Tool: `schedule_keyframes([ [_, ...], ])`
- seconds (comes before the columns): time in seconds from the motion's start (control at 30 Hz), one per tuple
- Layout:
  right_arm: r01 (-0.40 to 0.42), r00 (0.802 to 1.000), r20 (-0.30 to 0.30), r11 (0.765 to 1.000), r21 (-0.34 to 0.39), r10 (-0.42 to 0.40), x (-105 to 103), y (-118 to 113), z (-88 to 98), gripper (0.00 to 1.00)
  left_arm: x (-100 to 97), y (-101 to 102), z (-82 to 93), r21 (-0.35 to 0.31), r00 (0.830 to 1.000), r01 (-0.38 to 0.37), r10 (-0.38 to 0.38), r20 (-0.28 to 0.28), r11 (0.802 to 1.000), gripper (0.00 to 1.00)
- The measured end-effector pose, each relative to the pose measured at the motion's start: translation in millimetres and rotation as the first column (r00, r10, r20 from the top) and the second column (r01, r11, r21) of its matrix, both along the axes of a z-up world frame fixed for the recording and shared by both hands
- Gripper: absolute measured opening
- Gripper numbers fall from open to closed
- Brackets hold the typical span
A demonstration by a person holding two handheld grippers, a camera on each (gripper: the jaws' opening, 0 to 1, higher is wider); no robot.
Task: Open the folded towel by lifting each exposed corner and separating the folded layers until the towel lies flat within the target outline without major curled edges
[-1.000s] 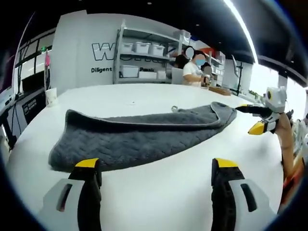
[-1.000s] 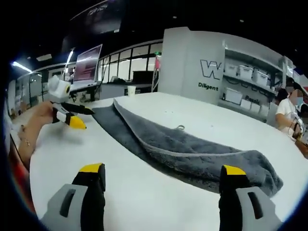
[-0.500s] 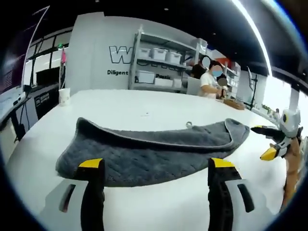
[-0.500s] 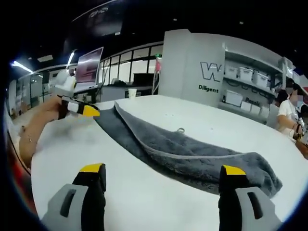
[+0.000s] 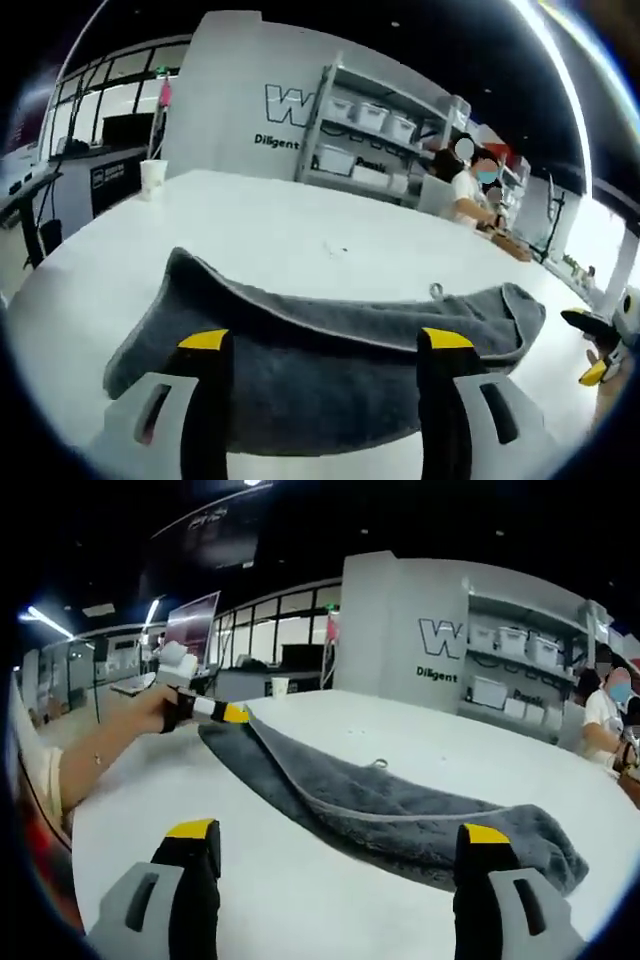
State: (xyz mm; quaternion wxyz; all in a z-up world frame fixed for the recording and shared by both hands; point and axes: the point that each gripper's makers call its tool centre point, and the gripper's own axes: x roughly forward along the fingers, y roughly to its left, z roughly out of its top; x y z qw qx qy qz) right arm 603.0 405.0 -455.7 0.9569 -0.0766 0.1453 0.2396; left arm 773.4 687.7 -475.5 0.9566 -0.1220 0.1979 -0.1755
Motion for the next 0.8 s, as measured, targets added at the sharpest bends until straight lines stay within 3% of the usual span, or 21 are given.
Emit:
schedule_keyframes([
  [0.07, -0.014, 1.0, 0.006, 1.0, 0.002, 0.014, -1, 4, 1.9, 0.98, 4.8, 1, -1.4, -0.026, 1.0, -0.01, 0.01, -0.008, 1.0, 0.73],
  [0.17, -0.024, 1.0, 0.014, 1.0, 0.01, 0.024, -1, 6, 4.4, 0.98, 13.7, 7, -5.0, -0.008, 0.999, -0.04, 0.04, -0.016, 0.999, 0.7],
  [0.23, -0.023, 1.0, 0.017, 1.0, 0.017, 0.023, -1, 5, 5.5, 0.98, 21.1, 12, -9.0, 0.03, 0.998, -0.055, 0.055, -0.01, 0.998, 0.64],
  [0.43, -0.019, 1.0, 0.019, 1.0, 0.021, 0.018, -1, 4, 6.8, 0.96, 30.7, 19, -13.3, 0.011, 0.997, -0.079, 0.079, 0.003, 0.997, 0.41],
  [0.5, -0.021, 1.0, 0.022, 1.0, 0.022, 0.02, -1, 4, 7.5, 0.96, 33.1, 26, -21.2, 0.061, 0.995, -0.095, 0.096, -0.006, 0.994, 0.29],
  [0.57, -0.024, 0.999, 0.024, 0.999, 0.021, 0.023, -1, 5, 8.1, 0.97, 33.2, 27, -23.4, 0.069, 0.996, -0.093, 0.093, -0.008, 0.993, 0.2],
  [0.8, -0.033, 0.999, 0.023, 0.999, 0.019, 0.033, -2, 7, 8.5, 0.97, 33.8, 20, -17.8, 0.066, 0.997, -0.065, 0.062, 0.043, 0.996, 0.02],
])
